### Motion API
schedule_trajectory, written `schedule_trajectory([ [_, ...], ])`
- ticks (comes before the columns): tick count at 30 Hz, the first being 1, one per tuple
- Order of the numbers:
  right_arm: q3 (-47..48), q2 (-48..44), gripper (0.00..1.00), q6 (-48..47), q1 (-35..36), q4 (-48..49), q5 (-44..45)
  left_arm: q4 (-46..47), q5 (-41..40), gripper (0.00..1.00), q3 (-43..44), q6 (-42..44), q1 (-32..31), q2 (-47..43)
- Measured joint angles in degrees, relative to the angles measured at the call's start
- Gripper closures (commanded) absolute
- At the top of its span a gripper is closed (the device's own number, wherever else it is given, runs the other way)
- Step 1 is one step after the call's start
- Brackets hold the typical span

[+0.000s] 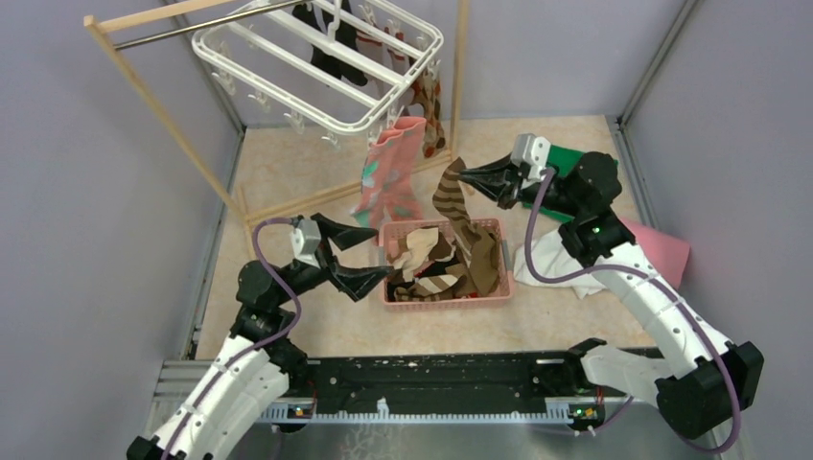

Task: Clip the socks to the hanger
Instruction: Pick up the sock from the bin.

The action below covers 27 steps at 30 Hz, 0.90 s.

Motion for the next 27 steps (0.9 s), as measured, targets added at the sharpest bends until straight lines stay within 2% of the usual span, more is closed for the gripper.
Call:
schedule_trajectory([
  [4, 0.0, -0.4, 1.00, 1.9, 3.7, 0.1, 3.3, -0.2, -5.0, 0.01, -0.8, 4.9, -6.1, 1.1],
  [8, -2.1, -2.0, 1.00, 1.1, 4.2, 2.0, 1.9, 1.9, -8.0, 0.01, -0.8, 5.2, -9.4, 8.2],
  [12, -4.9, -4.0, 1.00, -5.8, 4.3, 1.8, -2.2, 5.6, -9.7, 0.01, -0.7, 0.3, -9.6, 14.8],
  [18, -5.1, -4.3, 1.00, -18.6, 4.3, -3.1, -11.5, 13.3, -10.5, 0.01, -0.5, -6.3, -9.6, 15.9],
  [27, -5.1, -3.1, 1.00, -23.6, 4.7, -2.9, -20.3, 18.0, -7.2, 0.01, 2.4, -14.6, -9.6, 20.3],
])
